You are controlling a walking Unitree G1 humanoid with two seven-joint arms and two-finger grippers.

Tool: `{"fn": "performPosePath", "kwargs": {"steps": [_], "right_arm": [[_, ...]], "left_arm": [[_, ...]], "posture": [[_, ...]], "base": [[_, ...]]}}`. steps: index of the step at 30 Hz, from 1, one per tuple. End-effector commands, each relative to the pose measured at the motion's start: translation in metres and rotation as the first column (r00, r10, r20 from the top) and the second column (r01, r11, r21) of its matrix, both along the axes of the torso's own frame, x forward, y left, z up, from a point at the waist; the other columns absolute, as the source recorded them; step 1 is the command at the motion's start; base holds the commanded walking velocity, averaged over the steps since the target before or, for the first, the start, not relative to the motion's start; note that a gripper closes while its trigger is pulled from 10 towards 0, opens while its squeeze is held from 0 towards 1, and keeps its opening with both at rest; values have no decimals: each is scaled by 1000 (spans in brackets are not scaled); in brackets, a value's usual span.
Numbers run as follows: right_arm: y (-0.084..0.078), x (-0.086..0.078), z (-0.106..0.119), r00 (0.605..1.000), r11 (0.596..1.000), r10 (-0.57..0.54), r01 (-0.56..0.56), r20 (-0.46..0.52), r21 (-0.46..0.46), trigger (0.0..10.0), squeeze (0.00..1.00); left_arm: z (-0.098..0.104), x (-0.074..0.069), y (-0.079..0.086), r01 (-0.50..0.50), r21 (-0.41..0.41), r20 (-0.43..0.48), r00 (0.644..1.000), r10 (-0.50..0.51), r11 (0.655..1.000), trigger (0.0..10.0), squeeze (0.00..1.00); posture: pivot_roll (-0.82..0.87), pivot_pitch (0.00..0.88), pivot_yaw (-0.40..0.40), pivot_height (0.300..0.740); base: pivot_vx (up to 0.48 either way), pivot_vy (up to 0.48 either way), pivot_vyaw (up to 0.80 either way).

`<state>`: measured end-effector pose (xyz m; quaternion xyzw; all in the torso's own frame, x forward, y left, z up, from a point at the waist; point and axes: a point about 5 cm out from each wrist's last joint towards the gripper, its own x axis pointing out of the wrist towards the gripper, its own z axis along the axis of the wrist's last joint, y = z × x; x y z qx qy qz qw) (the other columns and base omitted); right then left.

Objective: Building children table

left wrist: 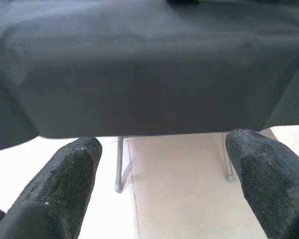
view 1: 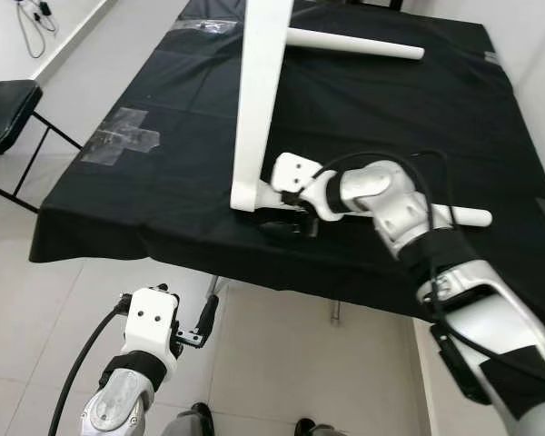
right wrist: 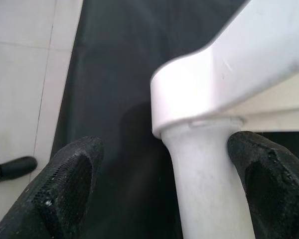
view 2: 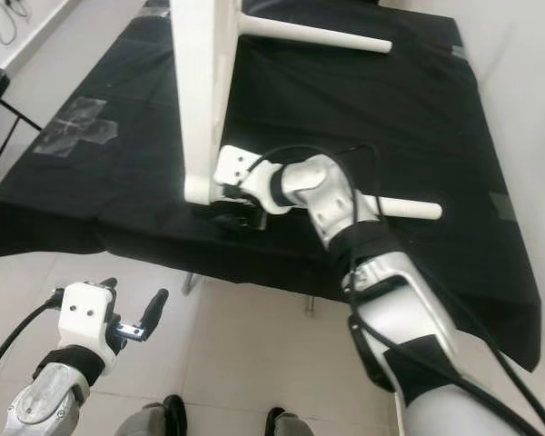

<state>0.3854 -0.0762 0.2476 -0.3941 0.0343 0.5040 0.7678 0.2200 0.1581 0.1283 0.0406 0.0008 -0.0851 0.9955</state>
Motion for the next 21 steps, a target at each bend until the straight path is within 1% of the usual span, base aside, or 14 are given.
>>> {"fn": "performPosePath", "kwargs": {"steps": [1,2,3,4,5,6,7,8,10,11,14,15,17,21], "right_arm": [[17,-1,-9,999,999,9,-6,-42,53,10000,0],[17,-1,-9,999,999,9,-6,-42,53,10000,0],[31,1,-3,1000,993,-17,18,-9,118,10000,0],[31,1,-3,1000,993,-17,18,-9,118,10000,0],[45,3,3,999,980,-53,51,6,191,10000,0],[45,3,3,999,980,-53,51,6,191,10000,0],[60,3,10,996,963,-89,81,19,257,10000,0],[60,3,10,996,963,-89,81,19,257,10000,0],[83,2,20,989,936,-135,110,52,336,10000,0],[83,2,20,989,936,-135,110,52,336,10000,0],[101,-3,28,987,915,-144,102,79,390,10000,0],[101,-3,28,987,915,-144,102,79,390,10000,0],[118,-9,35,988,899,-125,74,92,432,10000,0],[124,-12,38,989,890,-117,62,94,451,10000,0]], "left_arm": [[-3,-3,-1,3,-13,-24,1000,-3,1000,10000,0],[-3,-3,-1,3,-13,-24,1000,-3,1000,10000,0],[-3,-3,-2,1,-13,-22,1000,-1,1000,10000,0],[-3,-3,-2,1,-13,-22,1000,-1,1000,10000,0],[-3,-3,-2,-1,-12,-21,1000,1,1000,10000,0],[-3,-3,-2,-1,-12,-21,1000,1,1000,10000,0],[-2,-3,-3,-4,-10,-19,1000,4,1000,10000,0],[-2,-3,-3,-4,-10,-19,1000,4,1000,10000,0],[-2,-4,-3,-13,-11,-17,1000,12,1000,10000,0],[-2,-4,-3,-13,-11,-17,1000,12,1000,10000,0],[-2,-5,-4,-17,-13,-17,1000,17,1000,10000,0],[-2,-5,-4,-17,-13,-17,1000,17,1000,10000,0],[-2,-6,-5,-17,-14,-18,1000,17,1000,10000,0],[-2,-6,-5,-15,-14,-19,1000,15,1000,10000,0]], "posture": [[123,301,-92,740],[123,301,-92,740],[132,300,-92,740],[132,300,-92,740],[136,302,-93,740],[136,302,-93,740],[146,305,-99,740],[146,305,-99,740],[149,309,-103,740],[149,309,-103,740],[149,313,-107,740],[149,313,-107,740],[151,312,-105,740],[152,310,-104,740]], "base": [[0,0,0],[0,0,0],[0,0,0],[0,0,0],[0,0,0],[0,0,0],[0,0,0],[0,0,0],[0,0,0],[0,0,0],[0,0,0],[0,0,0],[0,0,0],[0,0,0]]}}
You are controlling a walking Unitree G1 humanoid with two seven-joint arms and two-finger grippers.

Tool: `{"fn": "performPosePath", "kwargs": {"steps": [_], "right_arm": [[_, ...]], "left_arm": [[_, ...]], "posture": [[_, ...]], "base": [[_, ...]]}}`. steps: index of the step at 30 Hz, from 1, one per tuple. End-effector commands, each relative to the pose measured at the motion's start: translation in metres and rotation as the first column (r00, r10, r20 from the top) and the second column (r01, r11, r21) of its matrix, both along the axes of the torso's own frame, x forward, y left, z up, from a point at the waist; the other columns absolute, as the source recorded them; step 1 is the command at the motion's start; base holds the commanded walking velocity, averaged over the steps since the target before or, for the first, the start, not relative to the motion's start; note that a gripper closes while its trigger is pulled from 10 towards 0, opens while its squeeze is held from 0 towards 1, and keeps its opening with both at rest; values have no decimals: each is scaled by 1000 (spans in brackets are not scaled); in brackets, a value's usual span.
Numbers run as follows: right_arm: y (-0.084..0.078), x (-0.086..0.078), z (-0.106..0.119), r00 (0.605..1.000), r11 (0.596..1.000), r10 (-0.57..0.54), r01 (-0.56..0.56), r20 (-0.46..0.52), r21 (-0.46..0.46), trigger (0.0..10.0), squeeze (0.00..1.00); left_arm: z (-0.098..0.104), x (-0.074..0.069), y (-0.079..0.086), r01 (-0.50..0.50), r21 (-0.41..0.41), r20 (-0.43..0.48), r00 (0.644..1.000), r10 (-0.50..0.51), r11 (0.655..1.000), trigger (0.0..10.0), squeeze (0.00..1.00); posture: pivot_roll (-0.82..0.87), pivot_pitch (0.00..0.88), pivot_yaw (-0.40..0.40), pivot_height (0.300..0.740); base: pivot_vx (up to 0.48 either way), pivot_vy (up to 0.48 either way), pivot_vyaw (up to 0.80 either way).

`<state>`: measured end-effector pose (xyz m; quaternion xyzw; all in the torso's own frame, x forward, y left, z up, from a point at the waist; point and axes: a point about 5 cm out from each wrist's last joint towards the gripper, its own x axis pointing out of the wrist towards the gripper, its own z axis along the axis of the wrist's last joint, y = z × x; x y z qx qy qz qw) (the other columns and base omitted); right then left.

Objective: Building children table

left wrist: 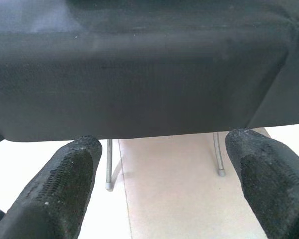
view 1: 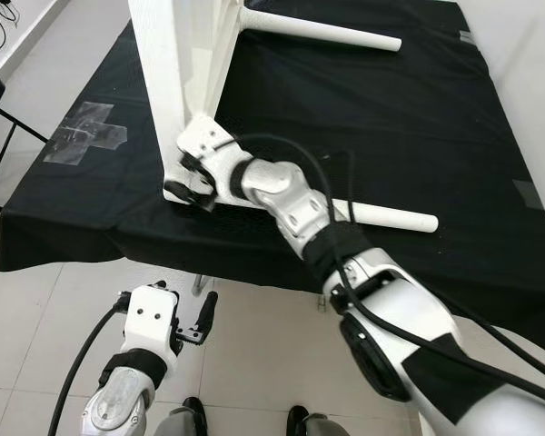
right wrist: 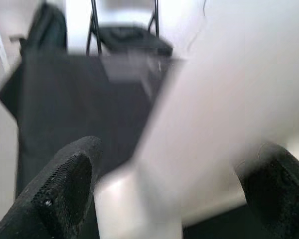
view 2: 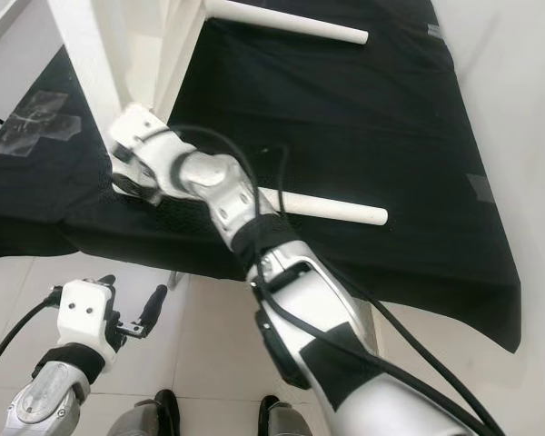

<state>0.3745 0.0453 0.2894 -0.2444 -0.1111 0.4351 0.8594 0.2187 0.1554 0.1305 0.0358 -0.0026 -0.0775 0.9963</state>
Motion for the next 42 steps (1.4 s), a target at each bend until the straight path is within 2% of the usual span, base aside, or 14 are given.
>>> {"fn": "performPosePath", "kwargs": {"steps": [1,4,11,12,13,14,15,17,25,28,30,33,40,42], "right_arm": [[4,-2,-3,1000,1000,10,-10,-7,18,10000,0],[3,-1,-4,1000,1000,1,0,-4,16,10000,0],[-31,10,-17,999,997,-21,22,28,-69,10000,0],[-46,12,-19,1000,997,-4,6,29,-76,10000,0],[-46,12,-19,1000,997,-4,6,29,-76,10000,0],[-75,13,-22,999,997,25,-23,23,-74,10000,0],[-75,13,-22,999,997,25,-23,23,-74,10000,0],[-111,10,-22,999,997,50,-49,20,-54,10000,0],[-150,2,-24,999,999,39,-39,13,-14,10000,0],[-173,0,-24,995,987,-102,99,17,126,10000,0],[-181,1,-28,980,958,-200,195,2,211,10000,0],[-185,-1,-31,971,937,-239,237,-24,257,10000,0],[-197,-12,-61,897,838,-432,437,-93,326,10000,0],[-197,-12,-61,897,838,-432,437,-93,326,10000,0]], "left_arm": [[-5,-5,-3,2,-4,-26,1000,-2,1000,10000,0],[-5,-4,-3,3,-4,-27,1000,-4,1000,10000,0],[-5,-3,-1,2,-5,-27,1000,-3,1000,10000,0],[-4,-2,0,4,-4,-26,1000,-4,1000,10000,0],[-4,-2,0,4,-4,-26,1000,-4,1000,10000,0],[-3,0,2,7,0,-23,1000,-7,1000,10000,0],[-3,0,2,7,0,-23,1000,-7,1000,10000,0],[2,5,2,17,-1,-4,1000,-17,1000,10000,0],[14,13,1,32,-32,46,998,-30,999,10000,0],[30,22,5,22,-55,110,994,-16,998,10000,0],[37,26,8,21,-79,131,991,-11,997,10000,0],[39,28,8,31,-93,134,991,-18,995,10000,0],[53,40,13,32,-95,180,984,-15,995,10000,0],[53,40,13,32,-95,180,984,-15,995,10000,0]], "posture": [[152,309,-104,740],[151,309,-105,740],[129,307,-101,740],[122,305,-100,740],[122,305,-100,740],[113,298,-95,740],[113,298,-95,740],[105,289,-90,740],[92,274,-81,740],[73,255,-73,740],[71,248,-71,740],[70,243,-70,740],[58,206,-63,740],[58,206,-63,740]], "base": [[0,0,0],[0,0,0],[0,0,0],[0,0,0],[0,0,0],[0,0,0],[0,0,0],[0,0,0],[0,0,0],[0,-115,0],[0,-405,0],[0,-465,0],[0,-386,0],[0,0,0]]}}
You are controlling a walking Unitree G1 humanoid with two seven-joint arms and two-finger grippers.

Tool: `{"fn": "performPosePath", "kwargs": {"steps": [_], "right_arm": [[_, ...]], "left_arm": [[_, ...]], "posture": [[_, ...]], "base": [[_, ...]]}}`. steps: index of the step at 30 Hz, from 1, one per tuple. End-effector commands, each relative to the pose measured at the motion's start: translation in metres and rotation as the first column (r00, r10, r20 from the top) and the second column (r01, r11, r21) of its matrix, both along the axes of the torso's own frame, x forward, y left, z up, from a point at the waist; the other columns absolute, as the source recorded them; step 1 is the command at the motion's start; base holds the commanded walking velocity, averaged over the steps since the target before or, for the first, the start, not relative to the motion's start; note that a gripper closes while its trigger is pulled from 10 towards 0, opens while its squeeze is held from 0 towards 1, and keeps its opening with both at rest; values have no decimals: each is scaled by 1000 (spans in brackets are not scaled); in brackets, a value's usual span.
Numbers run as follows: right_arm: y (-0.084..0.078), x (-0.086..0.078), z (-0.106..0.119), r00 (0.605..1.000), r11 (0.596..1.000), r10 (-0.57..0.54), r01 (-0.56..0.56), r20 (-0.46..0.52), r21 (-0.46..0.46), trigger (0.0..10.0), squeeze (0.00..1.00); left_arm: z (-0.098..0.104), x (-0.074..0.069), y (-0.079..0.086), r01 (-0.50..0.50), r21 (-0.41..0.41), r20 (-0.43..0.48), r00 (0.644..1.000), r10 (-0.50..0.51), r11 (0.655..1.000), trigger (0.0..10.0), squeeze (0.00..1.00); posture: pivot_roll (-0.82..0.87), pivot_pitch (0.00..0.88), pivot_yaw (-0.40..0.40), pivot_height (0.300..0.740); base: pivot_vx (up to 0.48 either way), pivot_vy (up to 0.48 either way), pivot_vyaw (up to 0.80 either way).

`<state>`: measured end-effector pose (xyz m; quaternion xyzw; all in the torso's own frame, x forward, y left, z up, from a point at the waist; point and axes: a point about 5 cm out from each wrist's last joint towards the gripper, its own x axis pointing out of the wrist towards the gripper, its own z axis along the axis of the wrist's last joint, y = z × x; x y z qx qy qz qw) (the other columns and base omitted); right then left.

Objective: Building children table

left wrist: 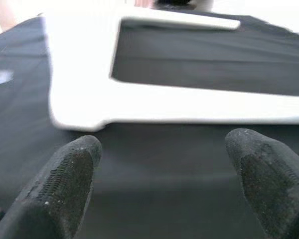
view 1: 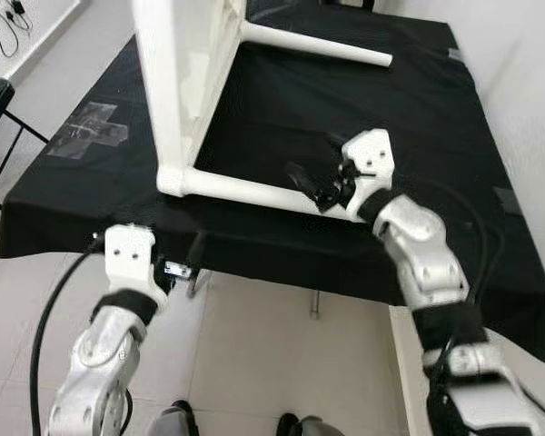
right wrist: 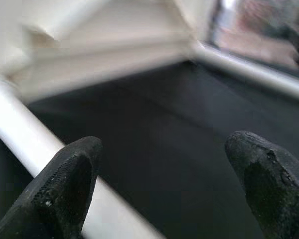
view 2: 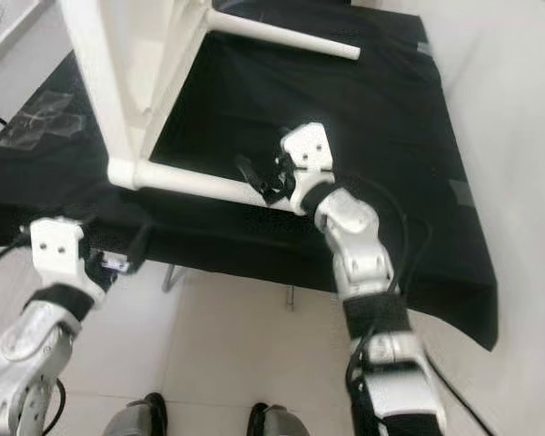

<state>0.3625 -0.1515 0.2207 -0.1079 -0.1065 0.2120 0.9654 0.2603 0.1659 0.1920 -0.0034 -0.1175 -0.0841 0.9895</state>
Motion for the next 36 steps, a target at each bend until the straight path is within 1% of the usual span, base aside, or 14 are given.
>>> {"fn": "performPosePath", "kwargs": {"steps": [1,2,3,4,5,7,10,15,21,24,25,30,34,36], "right_arm": [[-2,-2,4,999,999,-41,40,17,26,10000,0],[-2,-2,4,999,999,-41,40,17,26,10000,0],[-8,-5,-4,994,994,-107,107,2,34,10000,0],[-11,-6,-7,991,991,-132,132,3,26,10000,0],[-11,-6,-7,991,991,-132,132,3,26,10000,0],[-20,-9,-16,979,978,-199,201,-35,59,10000,0],[-23,-13,-26,970,967,-231,238,-74,94,10000,0],[-19,-24,-42,959,956,-259,271,-115,110,10000,0],[-14,-29,-48,958,955,-253,269,-132,124,10000,0],[-13,-28,-47,956,951,-266,281,-125,127,10000,0],[-13,-28,-46,953,948,-276,291,-123,131,10000,0],[-15,-28,-47,943,935,-305,324,-135,147,10000,0],[-12,-33,-58,933,927,-318,343,-167,150,10000,0],[-7,-34,-61,933,928,-314,341,-175,152,10000,0]], "left_arm": [[-4,2,3,2,-6,-29,1000,-3,1000,10000,0],[-4,2,3,2,-6,-29,1000,-3,1000,10000,0],[4,7,4,-7,5,2,1000,7,1000,10000,0],[6,9,5,-12,7,10,1000,11,1000,10000,0],[6,9,5,-12,7,10,1000,11,1000,10000,0],[5,10,9,-31,29,6,999,31,999,10000,0],[1,10,13,-51,49,-7,999,51,997,10000,0],[-6,8,20,-86,96,-27,996,89,992,10000,0],[-11,8,29,-144,136,-34,988,149,980,10000,0],[-15,10,27,-145,163,-44,987,154,976,10000,0],[-17,10,24,-133,188,-45,989,144,973,10000,0],[-20,10,14,-91,222,-48,993,104,971,10000,0],[-23,10,10,-65,173,-86,993,81,983,10000,0],[-22,13,8,-64,159,-84,993,78,985,10000,0]], "posture": [[58,200,-63,740],[58,200,-63,740],[57,186,-64,740],[57,186,-64,740],[57,186,-64,740],[57,175,-64,740],[59,166,-61,740],[63,157,-53,740],[49,152,-45,740],[47,150,-38,740],[44,151,-34,740],[43,153,-27,740],[41,158,-24,740],[39,159,-21,740]], "base": [[0,0,0],[0,0,0],[0,0,0],[0,0,0],[0,0,0],[0,0,0],[0,0,0],[0,0,0],[0,0,0],[0,0,0],[0,0,0],[0,0,0],[0,0,0],[0,0,0]]}}
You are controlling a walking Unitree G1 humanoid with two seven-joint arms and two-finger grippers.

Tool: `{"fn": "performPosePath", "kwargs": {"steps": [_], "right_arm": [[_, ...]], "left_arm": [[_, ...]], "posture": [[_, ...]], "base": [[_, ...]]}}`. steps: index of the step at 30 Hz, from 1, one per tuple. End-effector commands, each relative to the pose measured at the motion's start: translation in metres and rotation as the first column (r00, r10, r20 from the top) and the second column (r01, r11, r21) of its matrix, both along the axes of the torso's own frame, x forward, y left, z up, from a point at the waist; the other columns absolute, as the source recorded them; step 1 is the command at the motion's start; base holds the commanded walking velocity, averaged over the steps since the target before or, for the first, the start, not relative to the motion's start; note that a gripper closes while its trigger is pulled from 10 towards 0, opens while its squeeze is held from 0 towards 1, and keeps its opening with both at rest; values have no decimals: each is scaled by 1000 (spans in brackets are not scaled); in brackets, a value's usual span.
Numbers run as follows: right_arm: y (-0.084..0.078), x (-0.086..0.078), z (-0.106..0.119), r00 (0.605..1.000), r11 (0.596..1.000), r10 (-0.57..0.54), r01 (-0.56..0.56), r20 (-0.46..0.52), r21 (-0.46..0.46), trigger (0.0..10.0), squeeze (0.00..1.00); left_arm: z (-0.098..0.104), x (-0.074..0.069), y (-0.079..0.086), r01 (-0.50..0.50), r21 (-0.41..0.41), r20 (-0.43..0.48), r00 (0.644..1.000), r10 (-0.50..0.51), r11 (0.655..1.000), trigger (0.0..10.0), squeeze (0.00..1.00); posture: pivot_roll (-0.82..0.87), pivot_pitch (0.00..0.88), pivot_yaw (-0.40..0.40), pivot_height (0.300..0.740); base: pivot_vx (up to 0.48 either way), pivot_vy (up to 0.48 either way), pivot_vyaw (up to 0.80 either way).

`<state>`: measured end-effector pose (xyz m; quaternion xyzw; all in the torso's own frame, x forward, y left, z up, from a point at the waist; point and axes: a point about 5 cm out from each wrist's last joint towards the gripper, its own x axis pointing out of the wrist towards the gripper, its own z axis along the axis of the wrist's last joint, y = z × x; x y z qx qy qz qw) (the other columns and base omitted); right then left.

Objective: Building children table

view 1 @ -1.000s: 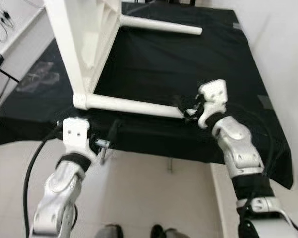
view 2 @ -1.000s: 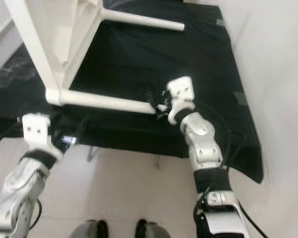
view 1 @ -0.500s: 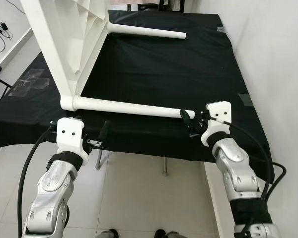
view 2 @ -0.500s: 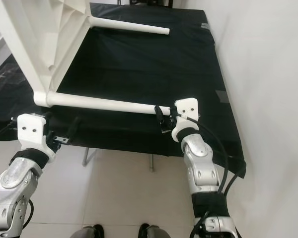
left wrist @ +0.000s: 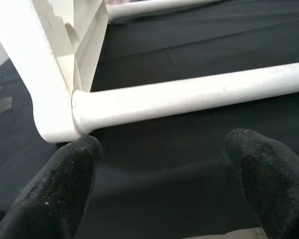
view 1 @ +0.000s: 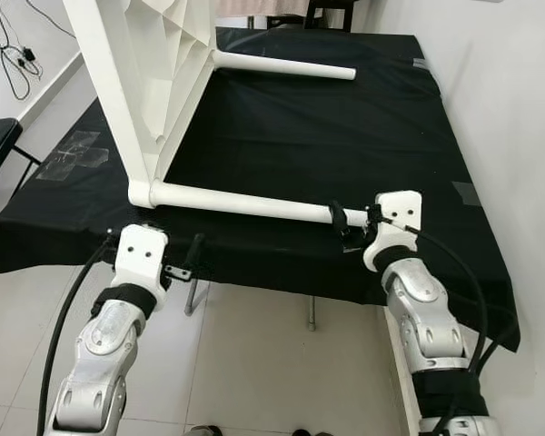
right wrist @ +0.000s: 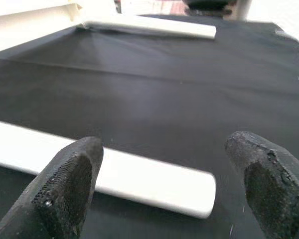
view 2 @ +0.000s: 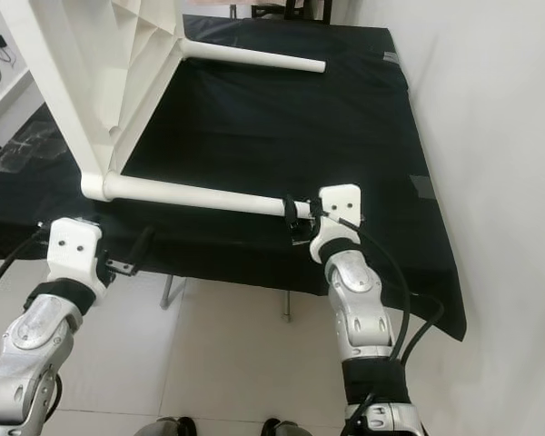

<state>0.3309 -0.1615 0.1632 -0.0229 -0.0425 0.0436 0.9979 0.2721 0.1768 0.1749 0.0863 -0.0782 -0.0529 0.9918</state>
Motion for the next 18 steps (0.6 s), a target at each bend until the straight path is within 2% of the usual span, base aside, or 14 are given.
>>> {"fn": "performPosePath", "kwargs": {"steps": [1,16,18], "right_arm": [[4,-1,-3,1000,1000,3,-3,-17,7,10000,0],[3,6,6,1000,1000,-4,4,4,5,10000,0],[6,5,5,1000,1000,10,-10,3,6,10000,0]], "left_arm": [[-4,2,-4,10,-28,-23,1000,-11,1000,10000,0],[0,3,-2,1,-35,3,1000,-1,999,10000,0],[2,3,-1,-1,-41,5,1000,1,999,10000,0]], "posture": [[39,159,-21,740],[42,170,-22,740],[42,172,-25,740]], "base": [[0,0,0],[0,0,0],[0,0,-800]]}}
